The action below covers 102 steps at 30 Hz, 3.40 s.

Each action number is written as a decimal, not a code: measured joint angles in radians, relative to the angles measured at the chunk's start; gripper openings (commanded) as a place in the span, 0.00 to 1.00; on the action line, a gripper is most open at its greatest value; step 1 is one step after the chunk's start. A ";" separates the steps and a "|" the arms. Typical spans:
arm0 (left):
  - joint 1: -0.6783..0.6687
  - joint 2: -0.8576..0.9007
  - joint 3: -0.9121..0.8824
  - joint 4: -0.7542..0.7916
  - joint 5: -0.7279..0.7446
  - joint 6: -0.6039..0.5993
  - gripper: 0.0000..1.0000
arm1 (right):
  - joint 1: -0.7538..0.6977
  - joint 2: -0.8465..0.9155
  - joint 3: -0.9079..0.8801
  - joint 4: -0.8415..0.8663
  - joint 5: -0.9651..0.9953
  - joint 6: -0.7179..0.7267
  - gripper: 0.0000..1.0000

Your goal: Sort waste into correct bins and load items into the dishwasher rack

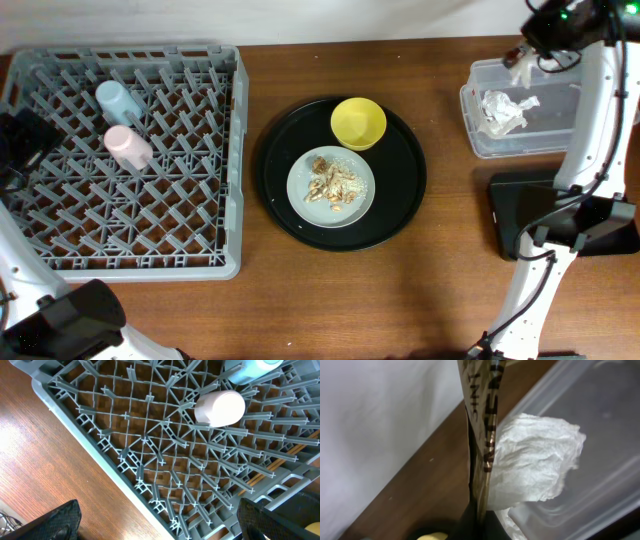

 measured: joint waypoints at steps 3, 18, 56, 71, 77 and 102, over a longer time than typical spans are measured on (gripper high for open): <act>0.000 0.000 0.000 0.000 0.000 0.000 0.99 | -0.028 0.026 -0.001 -0.005 0.034 -0.016 0.64; 0.000 0.000 0.000 -0.001 0.000 0.000 0.99 | 0.021 -0.099 -0.020 -0.178 0.034 -0.030 0.98; 0.006 0.000 0.000 0.000 0.000 0.000 0.99 | 0.747 -0.224 -0.537 -0.006 0.272 -0.216 0.95; 0.006 0.000 0.000 0.001 0.000 0.000 0.99 | 0.827 -0.269 -0.860 0.170 -0.167 -0.351 0.83; 0.006 0.000 0.000 0.000 0.000 0.000 0.99 | 0.974 -0.246 -1.040 0.469 0.030 -0.214 0.75; 0.010 0.000 0.000 0.000 0.000 0.000 0.99 | 1.066 -0.091 -1.040 0.523 0.329 -0.134 0.04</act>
